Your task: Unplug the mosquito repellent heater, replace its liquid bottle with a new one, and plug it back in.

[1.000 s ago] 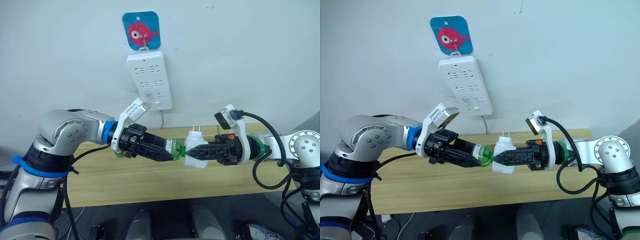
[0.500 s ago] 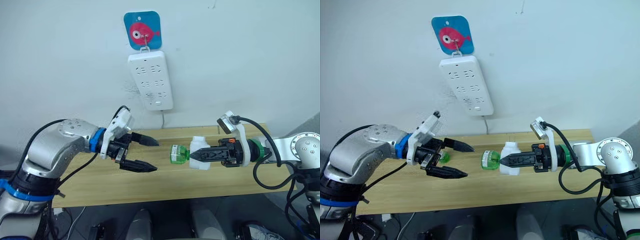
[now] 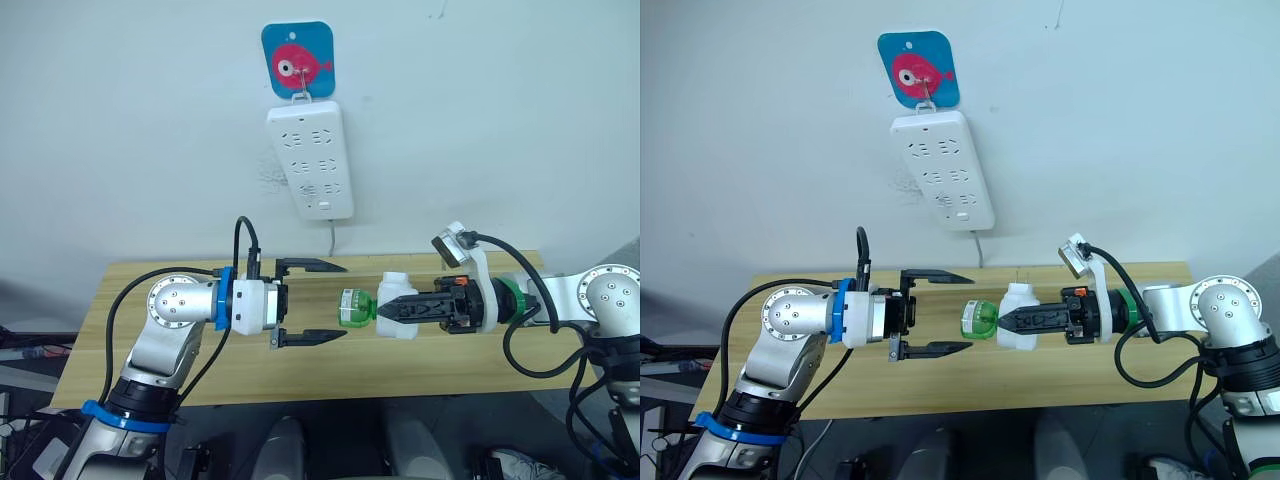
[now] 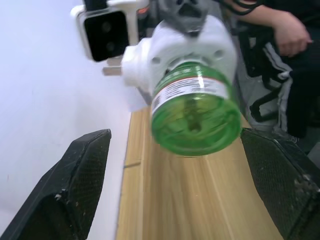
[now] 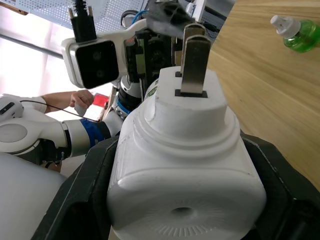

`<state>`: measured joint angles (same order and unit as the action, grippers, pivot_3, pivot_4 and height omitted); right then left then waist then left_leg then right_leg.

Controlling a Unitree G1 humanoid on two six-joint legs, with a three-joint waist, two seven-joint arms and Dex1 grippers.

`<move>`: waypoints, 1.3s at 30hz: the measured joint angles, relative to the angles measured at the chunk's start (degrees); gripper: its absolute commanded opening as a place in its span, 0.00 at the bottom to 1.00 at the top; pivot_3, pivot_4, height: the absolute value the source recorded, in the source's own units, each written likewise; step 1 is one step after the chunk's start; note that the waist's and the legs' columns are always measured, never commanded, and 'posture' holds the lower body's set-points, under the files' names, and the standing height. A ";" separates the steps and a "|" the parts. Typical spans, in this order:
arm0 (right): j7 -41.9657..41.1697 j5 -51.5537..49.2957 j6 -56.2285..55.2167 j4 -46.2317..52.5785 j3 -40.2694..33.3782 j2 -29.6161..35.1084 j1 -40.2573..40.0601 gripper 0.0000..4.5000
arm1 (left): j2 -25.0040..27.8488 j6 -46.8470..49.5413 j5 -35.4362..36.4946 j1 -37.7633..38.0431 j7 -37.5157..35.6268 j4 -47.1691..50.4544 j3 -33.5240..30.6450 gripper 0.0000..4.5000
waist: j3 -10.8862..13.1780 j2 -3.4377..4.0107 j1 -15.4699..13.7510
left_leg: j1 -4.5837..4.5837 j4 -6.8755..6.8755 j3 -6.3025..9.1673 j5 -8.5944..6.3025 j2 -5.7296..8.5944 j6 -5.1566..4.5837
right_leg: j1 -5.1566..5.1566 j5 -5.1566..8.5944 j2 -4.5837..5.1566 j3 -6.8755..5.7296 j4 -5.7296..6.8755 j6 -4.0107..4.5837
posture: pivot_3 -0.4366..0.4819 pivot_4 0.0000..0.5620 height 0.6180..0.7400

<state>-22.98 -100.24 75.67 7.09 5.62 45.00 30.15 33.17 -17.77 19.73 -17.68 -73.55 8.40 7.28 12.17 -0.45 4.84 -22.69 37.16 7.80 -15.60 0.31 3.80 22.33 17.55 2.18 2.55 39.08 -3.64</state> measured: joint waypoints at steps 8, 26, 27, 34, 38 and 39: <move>0.52 0.00 0.00 0.00 0.00 -0.07 0.18 0.68 | -1.99 -2.62 0.01 -2.98 -0.86 -3.06 1.38 0.93 | 0.00 0.00 0.18 | -0.01 0.03 0.01 0.00 0.01 0.00 | -0.01 0.00 0.00 -0.02 -0.01 0.00 | 0.34 0.33 0.95; 0.21 -0.22 -0.83 0.67 -0.48 -0.58 0.37 0.68 | 8.73 35.53 15.32 -9.82 0.07 5.54 4.49 0.49 | 0.00 0.00 0.60 | -0.01 0.04 0.16 0.00 0.01 -0.01 | -0.04 0.00 -0.04 -0.10 0.04 -0.01 | 0.35 0.32 0.95; -0.10 -0.14 -1.03 0.72 -0.54 -0.56 0.46 0.68 | 9.79 42.72 18.73 -11.78 0.46 5.59 4.78 0.49 | 0.00 0.00 0.64 | -0.01 0.05 0.17 0.00 0.03 -0.01 | -0.06 0.01 -0.04 -0.12 0.06 -0.02 | 0.35 0.32 0.95; -3.30 0.04 -1.47 2.70 -1.15 -0.43 1.03 0.68 | 12.62 79.05 35.64 -24.31 0.35 0.01 4.96 0.49 | 0.01 0.00 1.72 | -0.01 0.00 0.17 0.00 0.00 0.00 | -0.01 0.02 -0.07 -0.16 0.01 -0.02 | 0.35 0.33 0.95; -3.87 2.93 0.51 2.57 -1.97 3.37 -0.98 0.68 | 17.18 86.99 38.17 -25.58 -0.17 -5.41 0.84 0.49 | 0.02 0.01 2.18 | 0.07 -0.06 0.12 0.00 -0.04 0.00 | 0.01 0.02 -0.11 -0.11 0.03 0.00 | 0.36 0.33 0.95; -3.92 3.35 1.03 2.63 -1.94 3.28 -1.41 0.68 | 17.63 87.50 38.33 -25.63 -0.59 -5.69 -0.09 0.49 | 0.02 0.01 2.20 | 0.07 -0.06 0.12 0.00 -0.07 0.00 | 0.01 0.02 -0.13 -0.10 0.02 0.00 | 0.36 0.33 0.95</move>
<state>-26.91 -96.89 76.69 9.72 3.68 48.28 28.74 50.80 69.74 58.05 -43.31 -74.13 2.71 7.19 12.19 -0.45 7.04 -22.62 37.10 7.92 -15.59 0.24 3.80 22.34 17.57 2.05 2.45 39.10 -3.64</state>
